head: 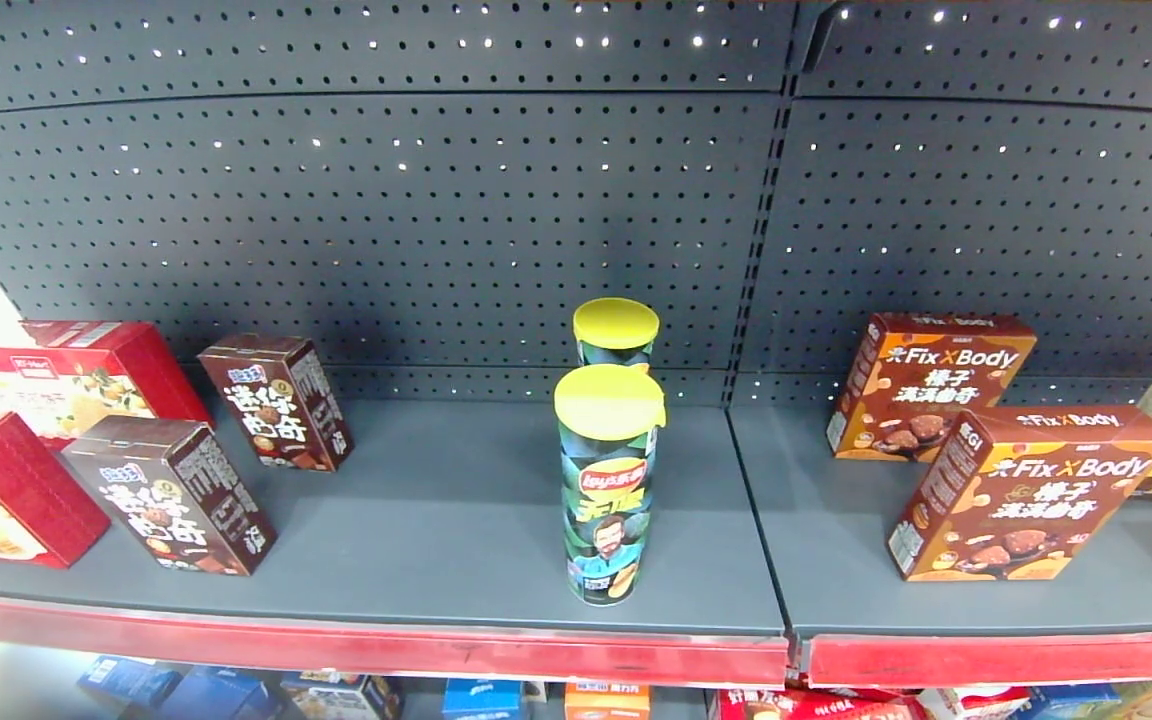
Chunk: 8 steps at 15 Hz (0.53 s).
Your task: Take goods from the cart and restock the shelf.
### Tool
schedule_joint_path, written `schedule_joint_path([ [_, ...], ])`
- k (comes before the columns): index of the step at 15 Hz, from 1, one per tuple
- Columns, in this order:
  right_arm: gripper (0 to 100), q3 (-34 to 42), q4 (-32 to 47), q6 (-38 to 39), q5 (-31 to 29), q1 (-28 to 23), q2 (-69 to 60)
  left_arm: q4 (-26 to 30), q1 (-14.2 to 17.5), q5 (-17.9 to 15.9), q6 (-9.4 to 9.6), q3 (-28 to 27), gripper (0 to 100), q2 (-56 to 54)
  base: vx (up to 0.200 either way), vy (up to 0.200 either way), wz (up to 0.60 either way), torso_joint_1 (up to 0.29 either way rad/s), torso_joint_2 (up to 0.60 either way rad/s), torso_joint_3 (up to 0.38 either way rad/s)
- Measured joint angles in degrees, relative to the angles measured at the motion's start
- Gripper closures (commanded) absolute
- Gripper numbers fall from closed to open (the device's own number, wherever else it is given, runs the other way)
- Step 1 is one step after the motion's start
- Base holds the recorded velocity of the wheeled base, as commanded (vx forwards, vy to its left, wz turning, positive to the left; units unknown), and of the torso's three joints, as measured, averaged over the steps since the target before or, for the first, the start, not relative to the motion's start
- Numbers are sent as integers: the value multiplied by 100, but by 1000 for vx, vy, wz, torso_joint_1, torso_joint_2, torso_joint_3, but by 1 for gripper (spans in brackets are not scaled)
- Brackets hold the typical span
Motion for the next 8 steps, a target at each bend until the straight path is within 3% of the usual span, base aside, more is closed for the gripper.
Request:
schedule_joint_path([
  [8,0,0,-2,-18,-1,0,0,0,0,2,0,0,0,2,0,0,0,0,0,0],
])
